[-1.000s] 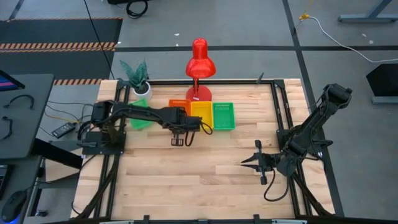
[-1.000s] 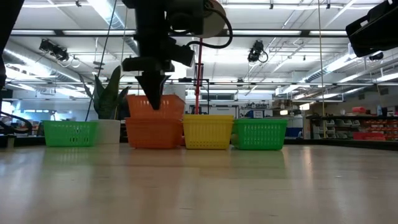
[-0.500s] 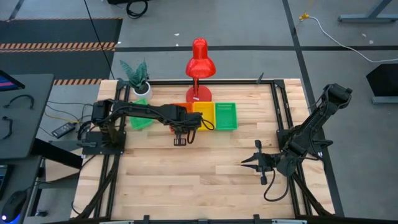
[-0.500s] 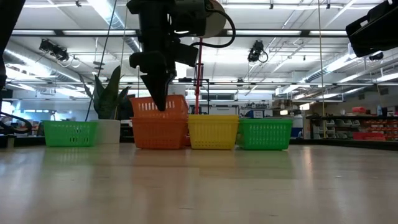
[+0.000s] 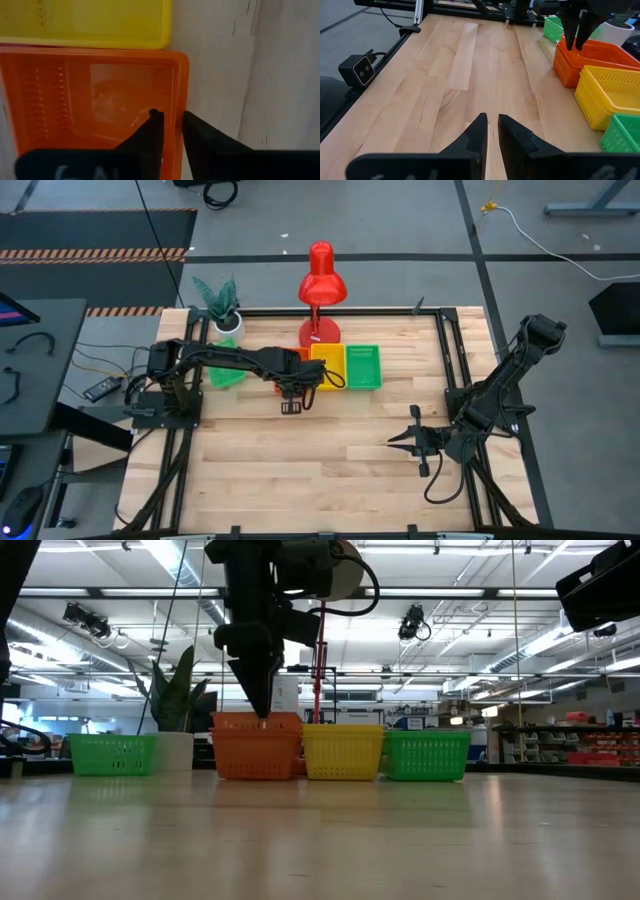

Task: Stack baskets by color
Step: Stack the bottom orange bin on top of the top orange bin, then stack the left green bin on top of the right green bin

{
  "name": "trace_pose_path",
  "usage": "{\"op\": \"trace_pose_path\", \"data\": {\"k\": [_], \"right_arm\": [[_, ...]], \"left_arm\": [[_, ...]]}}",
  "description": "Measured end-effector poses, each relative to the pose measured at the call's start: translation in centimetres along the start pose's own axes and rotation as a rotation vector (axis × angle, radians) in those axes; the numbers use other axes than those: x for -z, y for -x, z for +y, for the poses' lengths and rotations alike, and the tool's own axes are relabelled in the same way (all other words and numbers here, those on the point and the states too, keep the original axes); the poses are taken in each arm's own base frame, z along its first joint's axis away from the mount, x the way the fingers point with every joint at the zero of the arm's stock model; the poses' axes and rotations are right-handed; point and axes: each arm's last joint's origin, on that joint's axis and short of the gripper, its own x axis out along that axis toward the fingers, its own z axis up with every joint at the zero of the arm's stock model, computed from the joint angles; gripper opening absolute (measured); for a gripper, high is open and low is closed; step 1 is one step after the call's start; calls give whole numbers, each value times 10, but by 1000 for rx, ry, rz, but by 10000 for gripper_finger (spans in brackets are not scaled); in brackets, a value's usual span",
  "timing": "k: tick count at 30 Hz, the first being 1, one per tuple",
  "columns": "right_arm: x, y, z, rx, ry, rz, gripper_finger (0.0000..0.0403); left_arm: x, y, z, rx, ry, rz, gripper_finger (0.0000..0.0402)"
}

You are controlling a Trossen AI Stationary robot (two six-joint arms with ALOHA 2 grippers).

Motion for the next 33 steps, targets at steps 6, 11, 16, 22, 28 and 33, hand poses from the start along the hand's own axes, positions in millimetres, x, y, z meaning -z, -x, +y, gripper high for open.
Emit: {"op": "trace_pose_path", "data": {"k": [6, 11, 16, 22, 28, 33], "right_arm": [[0, 0, 0, 0, 0, 0, 50], [0, 0, 0, 0, 0, 0, 50], [0, 0, 0, 0, 0, 0, 50], [0, 0, 0, 0, 0, 0, 50], [0, 0, 0, 1, 0, 2, 50], [0, 0, 0, 1, 2, 5, 50]], "left_arm": [[0, 0, 0, 0, 17, 0, 107], [3, 11, 2, -1, 40, -13, 126], [11, 39, 6, -4, 92, -80, 140], [29, 81, 13, -2, 188, -168, 138], [45, 114, 5, 18, 218, -255, 123], [57, 124, -5, -20, 262, -230, 113]]}}
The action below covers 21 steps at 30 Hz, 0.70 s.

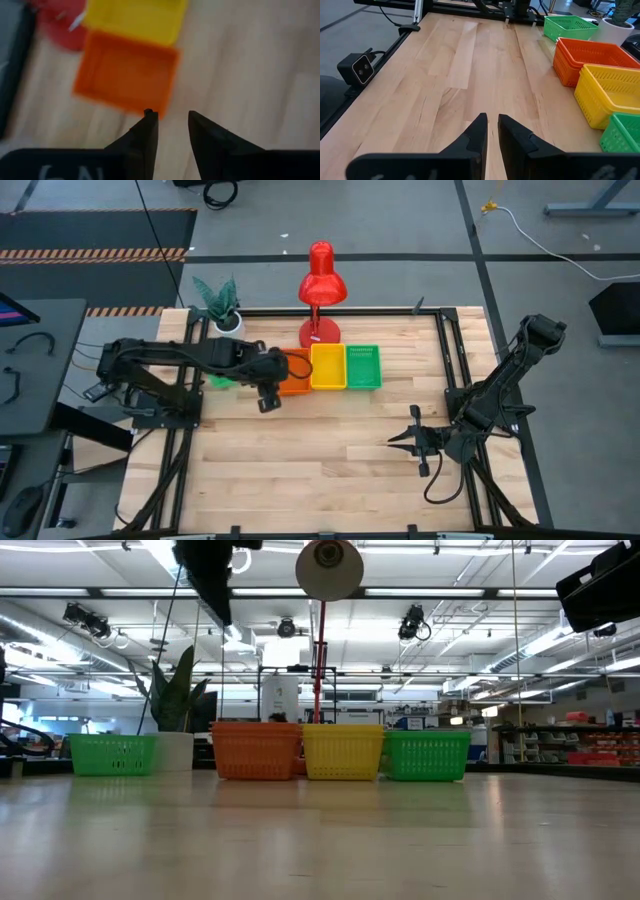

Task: Stack baskets by color
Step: Stack the left green bin on top of the right green bin

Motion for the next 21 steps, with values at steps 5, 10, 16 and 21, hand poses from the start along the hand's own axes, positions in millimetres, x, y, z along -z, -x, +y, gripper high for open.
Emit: {"op": "trace_pose_path", "data": {"k": [5, 10, 16, 21], "right_arm": [[0, 0, 0, 1, -2, 2, 50], [0, 0, 0, 0, -2, 2, 50], [1, 0, 0, 2, -1, 5, 50], [0, -2, -2, 15, 1, 6, 50]], "left_arm": [[18, 2, -2, -207, 18, 90, 105], [44, -20, -2, -318, 33, 145, 97], [99, -62, 15, -391, 179, 319, 95], [139, -83, 35, -385, 324, 464, 111]]}}
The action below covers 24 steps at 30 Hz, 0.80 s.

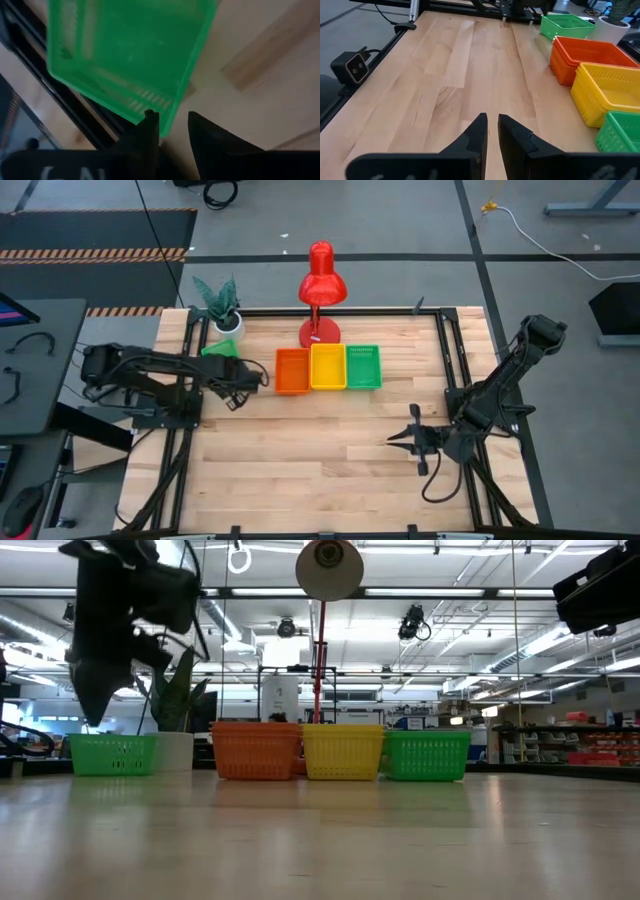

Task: Stack baskets by color
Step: Stack the left green bin on top of the right green bin

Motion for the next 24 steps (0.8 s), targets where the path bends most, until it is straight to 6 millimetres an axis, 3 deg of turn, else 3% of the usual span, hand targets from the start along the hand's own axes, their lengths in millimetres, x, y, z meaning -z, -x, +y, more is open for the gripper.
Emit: {"op": "trace_pose_path", "data": {"k": [6, 12, 16, 21, 24], "right_arm": [[-1, -4, -5, 28, -11, 2, 50], [-2, -5, -6, 38, -16, 3, 50], [-2, -5, -6, 38, -16, 3, 50], [-3, -6, -7, 40, -31, -9, 50], [-5, -7, -8, 47, -43, -16, 50]], "left_arm": [[4, -26, 5, 58, 15, 2, 165], [1, -35, 1, 132, -33, -43, 198], [2, -35, -1, 156, -37, -32, 149], [9, -29, -10, 221, -62, 17, 27], [16, -14, -15, 183, -32, 38, 17]]}}
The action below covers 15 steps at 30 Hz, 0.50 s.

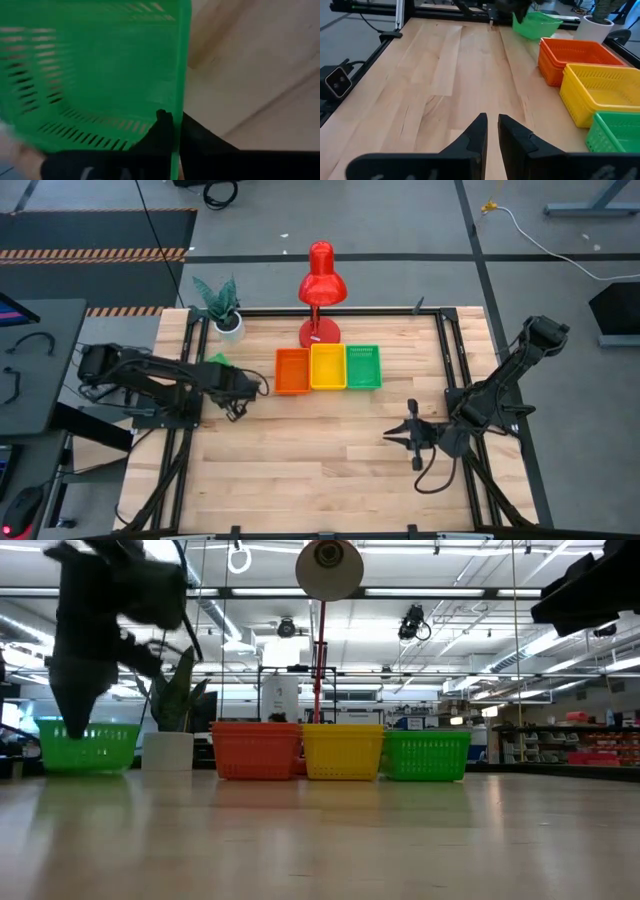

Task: Stack baskets by color
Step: Stack the left green bin on top of the right green bin

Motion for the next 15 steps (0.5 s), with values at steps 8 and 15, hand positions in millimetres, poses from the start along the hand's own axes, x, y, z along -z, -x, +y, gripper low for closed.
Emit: {"op": "trace_pose_path", "data": {"k": [8, 15], "right_arm": [[-4, -4, -4, 20, -36, -23, 50], [-6, -4, -3, 1, -50, -35, 50]], "left_arm": [[15, 79, -51, 149, -38, -257, 13], [27, 124, -140, 465, -183, -466, 13]]}}
